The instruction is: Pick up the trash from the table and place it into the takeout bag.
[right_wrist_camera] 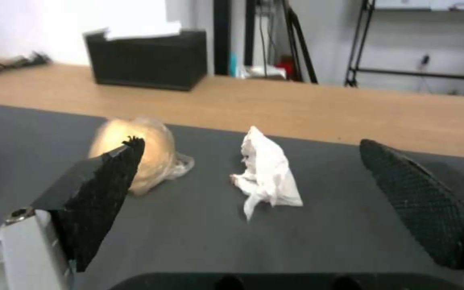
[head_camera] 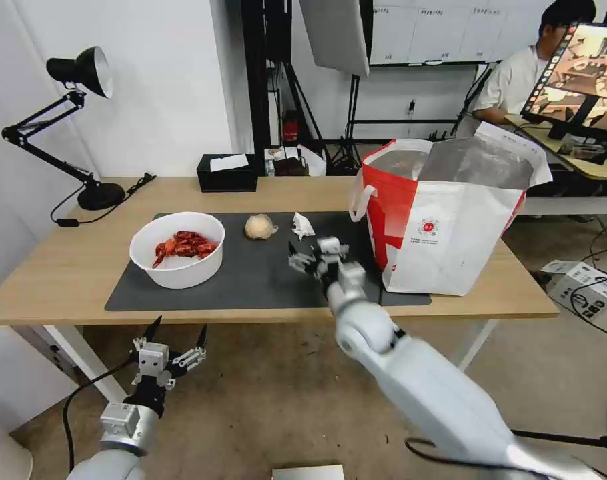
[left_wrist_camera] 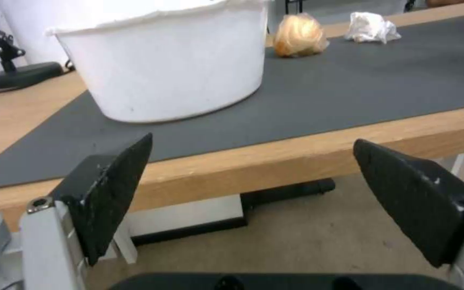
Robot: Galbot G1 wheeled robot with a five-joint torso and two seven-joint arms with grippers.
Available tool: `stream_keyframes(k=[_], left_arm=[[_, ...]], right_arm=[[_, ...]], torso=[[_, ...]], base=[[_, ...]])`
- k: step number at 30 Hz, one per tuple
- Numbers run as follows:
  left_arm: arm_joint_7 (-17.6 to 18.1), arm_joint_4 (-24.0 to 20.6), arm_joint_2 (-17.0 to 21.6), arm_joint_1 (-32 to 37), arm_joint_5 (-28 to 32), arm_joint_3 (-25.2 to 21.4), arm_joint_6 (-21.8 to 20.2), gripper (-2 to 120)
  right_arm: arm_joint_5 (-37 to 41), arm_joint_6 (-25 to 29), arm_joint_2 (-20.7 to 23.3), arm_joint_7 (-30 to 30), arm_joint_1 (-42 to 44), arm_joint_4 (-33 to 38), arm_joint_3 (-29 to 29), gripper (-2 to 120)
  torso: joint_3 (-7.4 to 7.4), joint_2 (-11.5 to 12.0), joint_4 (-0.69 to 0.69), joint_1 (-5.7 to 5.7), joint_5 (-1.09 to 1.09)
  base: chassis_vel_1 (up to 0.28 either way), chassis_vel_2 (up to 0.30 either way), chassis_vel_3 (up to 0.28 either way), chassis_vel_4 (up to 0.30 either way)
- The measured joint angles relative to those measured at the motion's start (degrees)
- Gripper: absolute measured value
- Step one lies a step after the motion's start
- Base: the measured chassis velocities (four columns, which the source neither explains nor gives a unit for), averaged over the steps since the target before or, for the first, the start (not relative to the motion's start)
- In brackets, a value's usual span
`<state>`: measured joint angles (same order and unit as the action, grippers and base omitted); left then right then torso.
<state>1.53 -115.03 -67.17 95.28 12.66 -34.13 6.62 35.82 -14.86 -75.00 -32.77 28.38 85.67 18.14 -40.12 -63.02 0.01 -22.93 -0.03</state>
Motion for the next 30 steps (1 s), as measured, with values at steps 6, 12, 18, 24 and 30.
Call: stream_keyframes(k=[6, 12, 18, 24, 30], left_arm=[[-0.06, 1.05, 1.01, -1.13, 1.70, -0.29, 0.09, 100], [-0.12, 1.47, 0.90, -1.34, 1.97, 0.07, 0.19, 100], [-0.18, 1.23, 0.67, -1.24, 1.93, -0.17, 0.37, 100], [-0.18, 1.33, 0.66, -1.17, 1.97, -0.33, 0.59, 100], [-0.20, 1.33, 0.44, -1.14, 1.74, -0.07, 0.61, 100]], right_arm=[[1.93, -3.47, -8.16, -6.16, -6.54, -11.33, 1.21, 100], [1.99, -4.21, -13.72, -10.22, -9.39, -20.54, 0.21, 100], [2.68, -3.52, -14.71, -9.62, -11.56, -25.71, -0.17, 100], [4.22, -3.09, -14.86, -7.94, -13.16, -28.93, -0.76, 100], [5.56, -2.87, -15.02, -4.18, -14.12, -32.21, -1.72, 100]], torso=[[0.00, 0.00, 0.00, 0.00, 0.02], [0.01, 0.00, 0.02, 0.00, 0.01], [0.01, 0.00, -0.01, 0.00, 0.02], [0.01, 0.00, -0.01, 0.01, 0.03], [0.01, -0.01, -0.01, 0.01, 0.03]], base=[[0.000, 0.000, 0.000, 0.000], [0.000, 0.000, 0.000, 0.000], [0.000, 0.000, 0.000, 0.000], [0.000, 0.000, 0.000, 0.000], [0.000, 0.000, 0.000, 0.000]])
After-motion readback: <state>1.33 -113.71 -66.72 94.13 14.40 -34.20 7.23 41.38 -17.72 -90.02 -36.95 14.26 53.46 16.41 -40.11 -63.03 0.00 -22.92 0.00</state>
